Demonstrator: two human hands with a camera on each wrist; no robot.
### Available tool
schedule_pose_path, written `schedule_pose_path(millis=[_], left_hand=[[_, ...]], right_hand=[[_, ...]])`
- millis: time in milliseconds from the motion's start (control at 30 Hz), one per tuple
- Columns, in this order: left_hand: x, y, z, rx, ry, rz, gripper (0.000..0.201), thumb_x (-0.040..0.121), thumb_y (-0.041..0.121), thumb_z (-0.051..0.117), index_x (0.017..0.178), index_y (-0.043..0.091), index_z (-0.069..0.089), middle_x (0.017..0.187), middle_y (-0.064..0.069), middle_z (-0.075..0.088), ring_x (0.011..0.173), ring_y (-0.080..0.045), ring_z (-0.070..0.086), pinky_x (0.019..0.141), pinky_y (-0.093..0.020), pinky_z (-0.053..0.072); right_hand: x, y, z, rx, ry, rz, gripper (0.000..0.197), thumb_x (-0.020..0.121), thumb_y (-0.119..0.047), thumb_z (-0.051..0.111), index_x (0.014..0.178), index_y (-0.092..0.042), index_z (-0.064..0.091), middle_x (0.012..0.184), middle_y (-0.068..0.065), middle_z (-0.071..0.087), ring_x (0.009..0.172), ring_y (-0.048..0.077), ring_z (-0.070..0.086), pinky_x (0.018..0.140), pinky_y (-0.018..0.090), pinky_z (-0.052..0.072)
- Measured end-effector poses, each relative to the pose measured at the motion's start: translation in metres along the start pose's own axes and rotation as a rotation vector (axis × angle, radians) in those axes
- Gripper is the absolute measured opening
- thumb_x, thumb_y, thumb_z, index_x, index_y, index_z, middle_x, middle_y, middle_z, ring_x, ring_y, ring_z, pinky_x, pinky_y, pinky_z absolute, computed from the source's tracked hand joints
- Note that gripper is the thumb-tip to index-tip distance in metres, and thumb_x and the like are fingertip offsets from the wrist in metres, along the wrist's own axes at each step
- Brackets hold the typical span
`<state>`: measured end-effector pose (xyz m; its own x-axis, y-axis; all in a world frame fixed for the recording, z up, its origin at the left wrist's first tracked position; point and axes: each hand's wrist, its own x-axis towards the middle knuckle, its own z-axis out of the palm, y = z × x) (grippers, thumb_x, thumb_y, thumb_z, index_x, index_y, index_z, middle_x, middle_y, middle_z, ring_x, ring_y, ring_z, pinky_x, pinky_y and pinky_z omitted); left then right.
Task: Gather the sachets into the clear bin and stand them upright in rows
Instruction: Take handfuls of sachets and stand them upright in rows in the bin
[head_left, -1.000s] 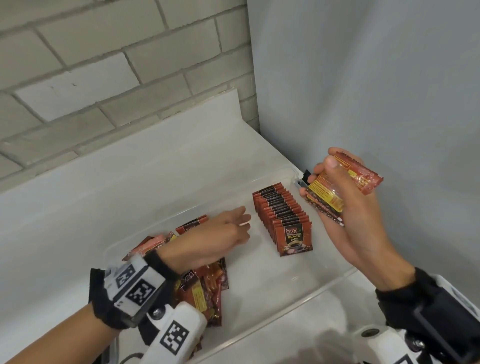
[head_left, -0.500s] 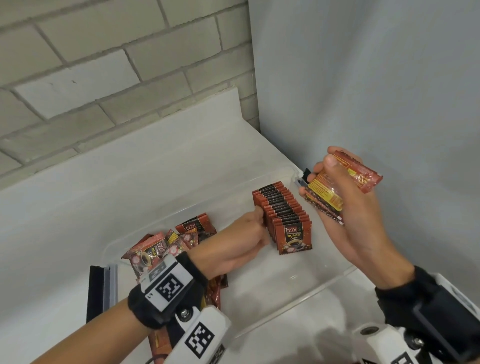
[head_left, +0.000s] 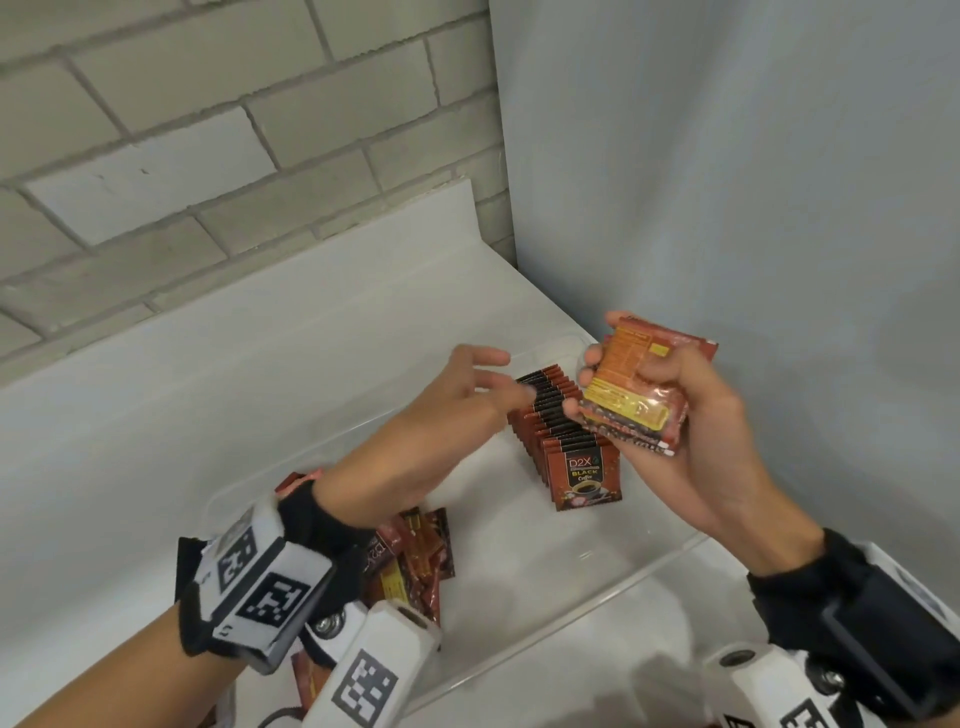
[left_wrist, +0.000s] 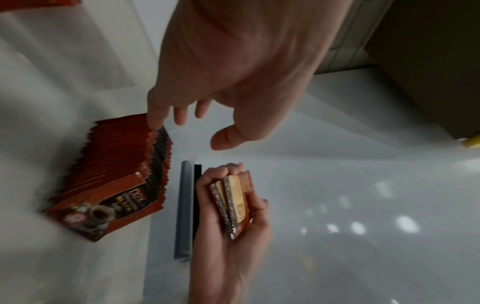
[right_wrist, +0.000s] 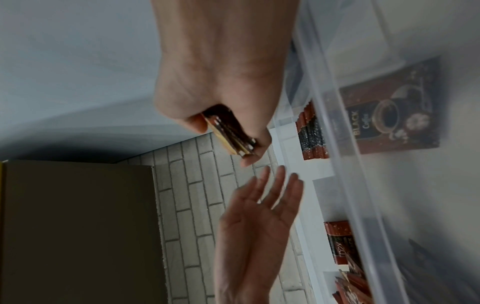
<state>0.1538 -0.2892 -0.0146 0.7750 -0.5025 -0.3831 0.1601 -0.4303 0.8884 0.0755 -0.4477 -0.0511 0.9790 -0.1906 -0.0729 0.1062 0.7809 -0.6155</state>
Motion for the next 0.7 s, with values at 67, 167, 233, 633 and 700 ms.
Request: schedule_pose_path(millis=[67, 167, 233, 633, 700], left_hand=[[-0.002, 0.009, 0.001, -0.006, 0.002, 0.102, 0.030, 0.092, 0.037, 0.057, 0.117, 0.020, 0.056, 0.110, 0.002, 0.059, 0.100, -0.006, 0.060, 0.093, -0.024, 0.051], [-0.004, 0.017, 0.003, 0.048, -0.041, 0.227, 0.041, 0.081, 0.051, 0.059, 0.109, 0.021, 0.064, 0.105, 0.003, 0.066, 0.098, -0.007, 0.064, 0.087, -0.024, 0.053], [-0.004, 0.017, 0.005, 0.087, -0.043, 0.284, 0.044, 0.071, 0.049, 0.066, 0.107, 0.024, 0.064, 0.101, 0.006, 0.065, 0.093, -0.006, 0.065, 0.082, -0.023, 0.054], [0.000, 0.018, 0.000, 0.043, 0.054, 0.527, 0.024, 0.074, 0.018, 0.077, 0.095, 0.019, 0.066, 0.095, -0.001, 0.069, 0.089, -0.015, 0.060, 0.082, -0.034, 0.051], [0.000, 0.019, -0.003, 0.028, 0.047, 0.575, 0.020, 0.074, 0.016, 0.077, 0.091, 0.020, 0.065, 0.090, 0.002, 0.067, 0.087, -0.013, 0.058, 0.080, -0.039, 0.050]], right_hand=[[0.000, 0.000, 0.001, -0.008, -0.023, 0.032, 0.041, 0.076, -0.010, 0.050, 0.116, -0.010, 0.057, 0.088, 0.011, 0.067, 0.080, 0.022, 0.067, 0.074, 0.042, 0.059], [0.000, 0.001, 0.003, -0.110, -0.034, 0.028, 0.040, 0.078, -0.006, 0.053, 0.118, -0.008, 0.057, 0.100, 0.016, 0.070, 0.091, 0.029, 0.070, 0.085, 0.048, 0.057], [-0.001, 0.001, 0.006, -0.171, -0.055, 0.020, 0.040, 0.080, -0.004, 0.055, 0.120, -0.007, 0.057, 0.111, 0.017, 0.070, 0.099, 0.032, 0.069, 0.079, 0.043, 0.058], [0.002, 0.004, 0.001, -0.315, -0.012, 0.016, 0.068, 0.067, -0.042, 0.074, 0.124, -0.010, 0.056, 0.107, 0.011, 0.072, 0.089, 0.024, 0.071, 0.070, 0.037, 0.060], [0.003, 0.005, 0.001, -0.317, -0.031, 0.056, 0.082, 0.057, -0.063, 0.077, 0.121, -0.014, 0.061, 0.095, 0.008, 0.071, 0.081, 0.020, 0.070, 0.070, 0.037, 0.060]])
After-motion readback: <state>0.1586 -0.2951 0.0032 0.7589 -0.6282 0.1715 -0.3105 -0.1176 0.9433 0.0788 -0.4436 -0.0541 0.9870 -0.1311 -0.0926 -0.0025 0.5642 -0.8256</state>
